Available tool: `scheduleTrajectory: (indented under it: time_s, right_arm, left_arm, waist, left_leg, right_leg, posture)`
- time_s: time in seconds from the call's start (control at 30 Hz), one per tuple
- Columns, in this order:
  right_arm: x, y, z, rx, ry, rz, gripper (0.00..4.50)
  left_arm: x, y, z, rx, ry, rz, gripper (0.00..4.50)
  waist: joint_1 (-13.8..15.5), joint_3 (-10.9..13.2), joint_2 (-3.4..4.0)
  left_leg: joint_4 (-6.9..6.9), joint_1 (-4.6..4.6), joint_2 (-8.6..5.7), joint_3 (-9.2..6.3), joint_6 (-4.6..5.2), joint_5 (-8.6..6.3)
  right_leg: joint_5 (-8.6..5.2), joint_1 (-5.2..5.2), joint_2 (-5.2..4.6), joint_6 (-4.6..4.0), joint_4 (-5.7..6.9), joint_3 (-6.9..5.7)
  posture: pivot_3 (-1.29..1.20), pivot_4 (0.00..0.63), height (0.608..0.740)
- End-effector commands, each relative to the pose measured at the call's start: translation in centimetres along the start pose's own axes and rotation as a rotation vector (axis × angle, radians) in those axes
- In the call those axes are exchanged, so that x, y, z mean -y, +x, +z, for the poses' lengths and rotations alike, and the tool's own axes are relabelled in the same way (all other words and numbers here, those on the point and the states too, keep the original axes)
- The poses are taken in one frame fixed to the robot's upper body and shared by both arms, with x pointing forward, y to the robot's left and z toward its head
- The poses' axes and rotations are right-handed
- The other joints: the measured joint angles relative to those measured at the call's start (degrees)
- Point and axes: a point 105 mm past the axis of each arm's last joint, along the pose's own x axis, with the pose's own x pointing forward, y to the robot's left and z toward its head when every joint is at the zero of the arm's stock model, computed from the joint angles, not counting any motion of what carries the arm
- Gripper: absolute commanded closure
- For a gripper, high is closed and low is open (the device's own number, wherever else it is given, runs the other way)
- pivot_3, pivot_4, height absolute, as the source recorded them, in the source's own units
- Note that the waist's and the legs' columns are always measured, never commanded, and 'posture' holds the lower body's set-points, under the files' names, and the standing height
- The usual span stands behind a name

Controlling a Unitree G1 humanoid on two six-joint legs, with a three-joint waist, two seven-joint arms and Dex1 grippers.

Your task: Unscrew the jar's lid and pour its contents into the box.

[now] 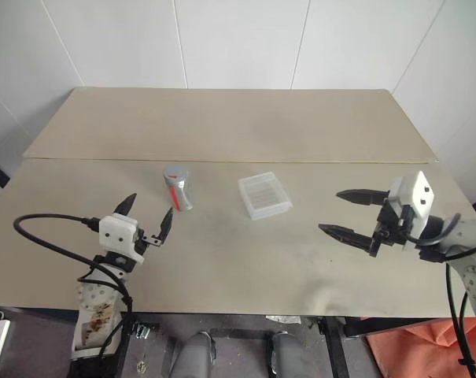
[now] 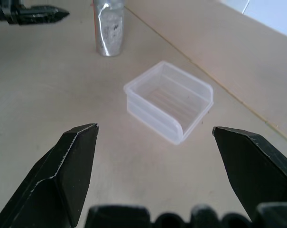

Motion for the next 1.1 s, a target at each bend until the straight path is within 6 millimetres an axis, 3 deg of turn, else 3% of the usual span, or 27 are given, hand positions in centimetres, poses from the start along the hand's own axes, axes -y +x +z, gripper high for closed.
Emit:
scheduleTrajectory:
  time_s: [0.03,0.6,0.9,1.0,1.1]
  right_arm:
    - [0.0,-0.4,1.5,0.034,-0.039,-0.019,0.00]
    - [-0.2,-1.1,1.8,0.024,-0.041,-0.083,0.00]
    - [-0.1,-1.4,1.9,0.017,-0.043,-0.105,0.00]
    - [-0.1,-1.5,1.9,0.017,-0.044,-0.112,0.00]
    - [-0.1,-1.5,1.9,0.016,-0.045,-0.116,0.00]
  left_arm:
    - [0.3,1.1,0.8,0.067,0.004,-0.018,0.01]
    - [1.9,5.9,-0.2,0.110,-0.038,-0.094,0.01]
    - [2.2,7.2,-1.1,0.084,-0.065,-0.084,0.01]
    - [2.4,7.3,-1.2,0.077,-0.091,-0.095,0.63]
    - [2.7,7.4,-1.6,0.057,-0.106,-0.109,1.56]
  waist:
    - [0.22,0.00,0.00]
    - [0.36,-0.01,-0.01]
    - [0.28,-0.01,-0.01]
    - [0.28,-0.01,-0.01]
    - [0.32,-0.01,-0.02]
  left_leg:
    - [0.00,0.00,0.00,0.00,0.00,0.00]
    - [0.03,-0.02,-0.06,0.04,0.00,0.01]
    - [0.03,-0.03,-0.06,0.05,-0.01,0.01]
    - [0.03,-0.03,-0.06,0.05,-0.01,0.01]
    - [0.03,-0.03,-0.06,0.05,-0.01,0.01]
  right_leg:
    - [0.00,0.00,0.00,0.00,0.00,0.00]
    - [0.07,0.02,-0.03,0.09,-0.06,0.03]
    - [0.08,0.02,-0.02,0.10,-0.08,0.06]
    - [0.08,0.02,-0.02,0.11,-0.08,0.06]
    - [0.08,0.02,-0.02,0.12,-0.08,0.06]
  posture:
    - [0.00,0.150,0.740]
    - [0.00,0.150,0.740]
    - [0.00,0.150,0.740]
    - [0.00,0.150,0.740]
    - [0.00,0.150,0.740]
